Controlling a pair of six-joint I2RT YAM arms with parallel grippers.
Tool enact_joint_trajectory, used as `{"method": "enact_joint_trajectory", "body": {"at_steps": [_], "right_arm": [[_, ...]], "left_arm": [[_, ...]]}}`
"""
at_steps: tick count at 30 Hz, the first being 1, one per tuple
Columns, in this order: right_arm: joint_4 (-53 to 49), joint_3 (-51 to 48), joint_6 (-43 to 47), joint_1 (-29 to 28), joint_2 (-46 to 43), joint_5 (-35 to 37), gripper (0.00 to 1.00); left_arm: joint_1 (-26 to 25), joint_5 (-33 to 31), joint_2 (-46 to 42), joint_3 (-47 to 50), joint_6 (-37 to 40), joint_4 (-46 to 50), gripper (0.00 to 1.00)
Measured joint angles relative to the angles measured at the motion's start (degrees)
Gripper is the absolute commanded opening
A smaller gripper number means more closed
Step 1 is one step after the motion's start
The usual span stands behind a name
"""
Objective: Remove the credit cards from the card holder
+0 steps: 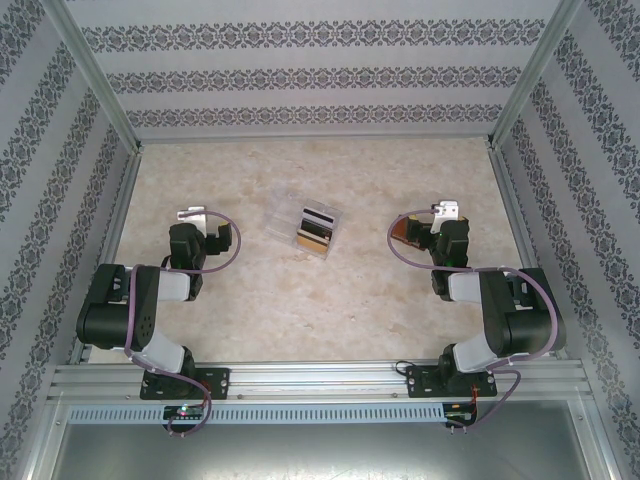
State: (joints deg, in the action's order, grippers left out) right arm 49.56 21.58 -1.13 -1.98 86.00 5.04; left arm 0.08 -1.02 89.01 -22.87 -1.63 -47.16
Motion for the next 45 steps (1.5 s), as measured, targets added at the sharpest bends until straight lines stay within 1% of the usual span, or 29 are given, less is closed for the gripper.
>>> {"method": "enact_joint_trajectory", "body": {"at_steps": [11,15,18,22,24,26,30,33,34,38,41,45], "right_arm": [[0.0,0.0,-0.2,0.0,0.0,0.0,0.98],[-4.5,0.1,-0.4,0.4,-4.5,0.0,0.98],[-8.5,0.6,-0.4,0.3,-10.3,0.0,0.98],[-17.9,4.0,-1.5,-0.8,-18.0,0.3,0.98],[-23.8,6.8,-3.6,-2.1,-21.0,0.8,0.98],[-31.2,10.7,-7.7,-3.3,-22.7,1.2,0.98],[-46.7,20.5,-17.2,-4.1,-21.7,0.5,0.98],[-53.2,25.6,-23.4,-5.5,-18.4,-2.0,0.98],[-54.6,26.5,-25.6,-6.4,-16.9,-3.6,0.98],[-57.1,28.3,-33.2,-11.1,-9.7,-11.4,0.98],[-57.0,29.8,-37.9,-14.8,-3.9,-16.5,0.98],[-56.7,34.1,-42.4,-19.5,3.1,-21.0,0.97]], "left_arm": [[0.0,-0.1,0.0,0.0,0.0,0.0,0.99],[0.0,-1.9,-0.9,-0.3,-0.1,2.1,0.99],[0.0,-3.7,-4.5,-2.4,-0.9,9.0,0.99],[0.0,-5.0,-10.7,-8.5,-4.8,20.7,0.99],[0.0,-5.0,-13.4,-12.0,-7.8,27.3,0.99],[0.0,-4.4,-15.5,-15.8,-11.0,34.2,0.99],[0.0,-1.2,-17.4,-21.8,-17.0,45.7,0.99],[0.0,4.2,-17.4,-24.4,-21.0,52.0,1.0],[0.0,6.6,-17.2,-24.8,-22.3,53.7,0.99],[0.0,14.9,-15.3,-25.2,-26.6,57.1,0.9],[-0.1,20.3,-12.5,-25.2,-29.1,57.3,0.84],[-0.4,24.9,-8.8,-25.2,-31.1,57.4,0.74]]}}
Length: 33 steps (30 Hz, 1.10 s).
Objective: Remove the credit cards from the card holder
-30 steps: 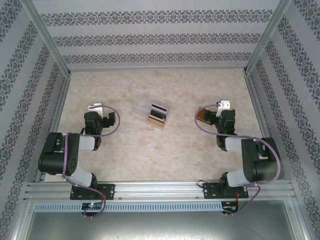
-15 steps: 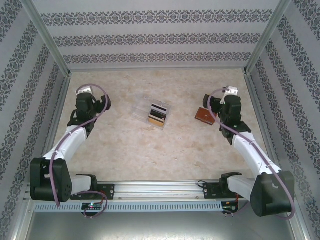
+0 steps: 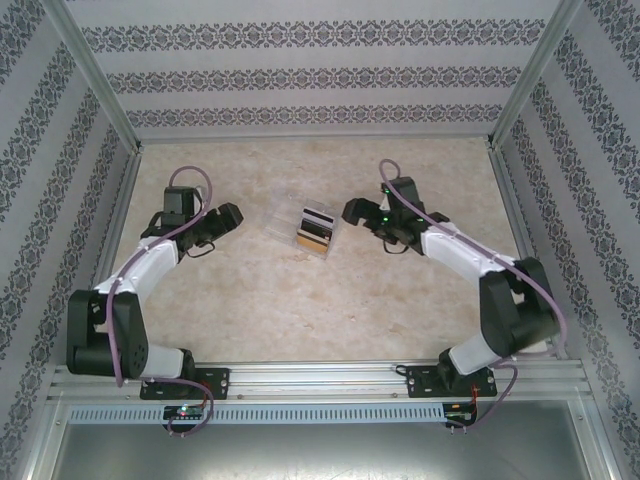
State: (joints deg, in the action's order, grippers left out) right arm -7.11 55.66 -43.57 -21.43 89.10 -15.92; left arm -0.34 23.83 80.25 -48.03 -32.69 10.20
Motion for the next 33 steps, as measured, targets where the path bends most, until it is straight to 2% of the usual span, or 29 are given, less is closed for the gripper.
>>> {"method": "enact_joint_trajectory", "body": {"at_steps": [5,13,17,25,33], "right_arm": [[1.6,5.6,-3.8,-3.4,6.4,-3.5,0.92],[1.7,9.9,-6.1,-3.6,11.3,-4.7,0.89],[1.8,11.6,-6.2,-3.6,13.0,-5.3,0.88],[1.3,14.4,-6.2,-3.6,15.3,-7.4,0.87],[1.3,18.3,-6.0,-3.6,18.9,-9.4,0.86]], "left_arm": [[-2.0,3.6,4.8,-0.5,-1.5,0.0,0.57],[-7.6,4.3,10.9,-1.9,-3.8,-0.3,0.41],[-10.2,3.6,14.8,-4.2,-4.8,-1.0,0.27],[-11.6,1.7,21.7,-7.7,-6.5,-4.3,0.17],[-11.7,-0.2,25.2,-11.6,-7.1,-5.3,0.15]]}}
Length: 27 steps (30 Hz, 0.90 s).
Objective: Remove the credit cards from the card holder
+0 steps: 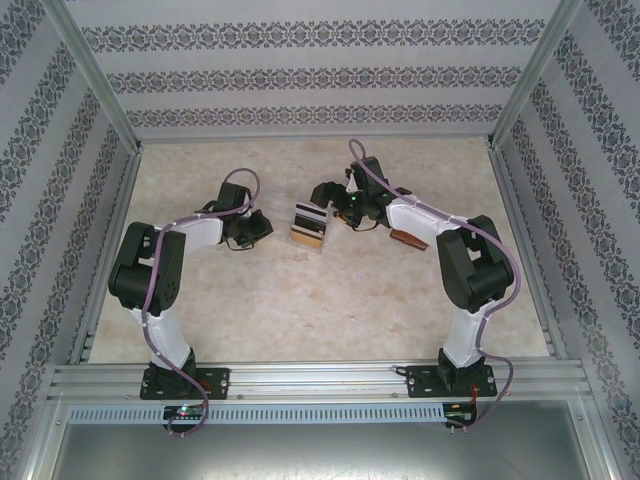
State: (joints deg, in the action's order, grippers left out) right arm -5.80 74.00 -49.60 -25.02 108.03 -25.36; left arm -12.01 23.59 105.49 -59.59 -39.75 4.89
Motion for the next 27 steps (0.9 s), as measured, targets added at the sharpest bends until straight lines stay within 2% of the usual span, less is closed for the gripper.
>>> {"method": "enact_joint_trajectory", "body": {"at_steps": [4,10,13,16,20,27], "right_arm": [[-0.7,2.1,0.4,0.0,1.5,-1.0,0.84],[-2.9,2.6,2.1,1.8,1.1,-0.6,0.84],[-4.6,-1.3,3.1,5.3,-2.3,1.3,0.84],[-8.3,-5.2,4.8,11.3,-7.3,5.0,0.84],[-13.9,-6.1,8.9,17.7,-10.7,12.5,0.85],[-21.6,-2.5,13.9,20.4,-4.8,16.8,0.85]], "left_arm": [[0.0,-0.8,1.1,-2.6,0.0,0.1,0.17],[0.0,-2.8,1.6,-4.1,0.5,1.0,0.28],[0.0,-3.7,1.1,-4.1,0.9,2.7,0.36],[0.1,-4.6,-1.7,-3.5,1.6,4.5,0.45],[0.9,-5.6,-7.7,-2.8,2.1,6.2,0.56],[2.0,-7.9,-12.5,-2.8,2.7,8.8,0.7]]}}
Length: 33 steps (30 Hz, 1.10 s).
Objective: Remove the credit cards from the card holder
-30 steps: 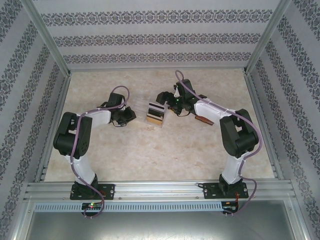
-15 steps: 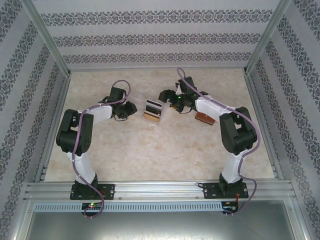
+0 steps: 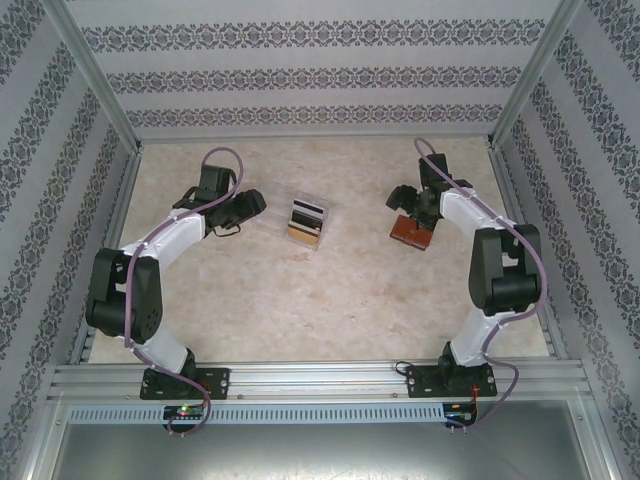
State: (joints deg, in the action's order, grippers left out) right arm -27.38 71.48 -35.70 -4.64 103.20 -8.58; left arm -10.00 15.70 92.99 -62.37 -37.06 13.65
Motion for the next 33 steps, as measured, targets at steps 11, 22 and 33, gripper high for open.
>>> {"method": "enact_joint_trajectory", "body": {"at_steps": [11,22,33], "right_arm": [[-3.2,2.7,1.9,-1.2,5.7,1.3,0.83],[-2.7,-6.1,2.7,-17.2,-0.7,0.5,0.77],[-6.3,-3.3,1.7,-20.1,-2.2,-1.3,0.6]], "left_arm": [[0.0,-3.7,-0.4,0.0,0.8,4.3,0.91],[0.2,-7.6,-1.7,0.0,1.1,7.0,0.99],[0.8,-9.6,-6.6,1.0,1.9,9.3,0.99]]}}
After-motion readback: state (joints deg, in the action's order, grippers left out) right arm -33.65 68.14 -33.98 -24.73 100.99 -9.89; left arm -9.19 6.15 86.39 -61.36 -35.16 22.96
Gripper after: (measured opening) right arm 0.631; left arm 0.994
